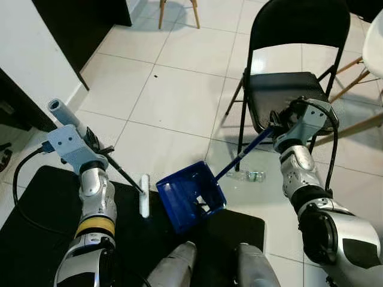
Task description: Sweep floor
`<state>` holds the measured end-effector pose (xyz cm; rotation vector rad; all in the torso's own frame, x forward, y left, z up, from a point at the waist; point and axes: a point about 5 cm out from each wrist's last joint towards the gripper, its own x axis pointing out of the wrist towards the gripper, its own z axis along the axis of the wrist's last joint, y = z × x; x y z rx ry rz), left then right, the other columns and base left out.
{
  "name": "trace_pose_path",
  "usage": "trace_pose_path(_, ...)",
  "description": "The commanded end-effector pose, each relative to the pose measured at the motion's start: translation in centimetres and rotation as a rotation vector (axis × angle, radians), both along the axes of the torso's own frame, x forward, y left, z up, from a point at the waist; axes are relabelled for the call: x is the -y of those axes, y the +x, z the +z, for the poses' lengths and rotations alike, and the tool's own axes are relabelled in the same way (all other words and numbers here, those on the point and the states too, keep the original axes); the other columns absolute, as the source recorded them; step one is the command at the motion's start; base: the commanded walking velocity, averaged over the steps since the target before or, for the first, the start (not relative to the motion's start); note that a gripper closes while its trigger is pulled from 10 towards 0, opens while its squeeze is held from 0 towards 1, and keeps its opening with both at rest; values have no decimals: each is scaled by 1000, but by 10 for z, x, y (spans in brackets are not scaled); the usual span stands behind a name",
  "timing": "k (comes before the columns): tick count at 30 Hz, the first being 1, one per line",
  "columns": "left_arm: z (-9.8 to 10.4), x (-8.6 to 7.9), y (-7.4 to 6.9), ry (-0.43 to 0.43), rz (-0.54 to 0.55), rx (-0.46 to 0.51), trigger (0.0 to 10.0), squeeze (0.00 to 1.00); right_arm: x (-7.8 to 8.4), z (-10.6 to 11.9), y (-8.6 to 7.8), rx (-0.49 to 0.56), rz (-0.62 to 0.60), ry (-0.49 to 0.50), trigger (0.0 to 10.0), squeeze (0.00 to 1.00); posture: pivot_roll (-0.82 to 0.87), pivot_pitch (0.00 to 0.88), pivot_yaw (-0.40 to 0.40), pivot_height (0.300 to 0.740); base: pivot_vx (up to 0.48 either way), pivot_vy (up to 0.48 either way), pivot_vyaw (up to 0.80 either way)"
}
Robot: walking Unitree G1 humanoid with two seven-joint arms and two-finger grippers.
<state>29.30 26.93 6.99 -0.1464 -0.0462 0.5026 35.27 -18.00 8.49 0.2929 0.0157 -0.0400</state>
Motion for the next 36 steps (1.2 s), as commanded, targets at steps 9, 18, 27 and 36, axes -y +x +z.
trace_pose_path(9, 2, 16, -1, -17, -163, 45, 10000, 0, 0, 8, 4, 33, 5, 32, 10000, 0, 61, 113, -92, 740, 0, 0, 800)
trace_pose_path(18, 8, 26, 1, 62, -197, 64, 10000, 0, -2, 6, 3, 26, 18, 32, 10000, 0, 59, 114, -93, 740, 0, 0, 800)
trace_pose_path(27, 14, 25, 4, 56, -197, 87, 10000, 0, 5, 11, 6, 37, 2, 45, 10000, 0, 56, 111, -90, 740, 0, 0, 800)
trace_pose_path(36, 14, 28, 4, 54, -215, 90, 10000, 0, 12, 7, 0, 65, -20, 91, 10000, 0, 56, 105, -73, 740, 0, 0, 151)
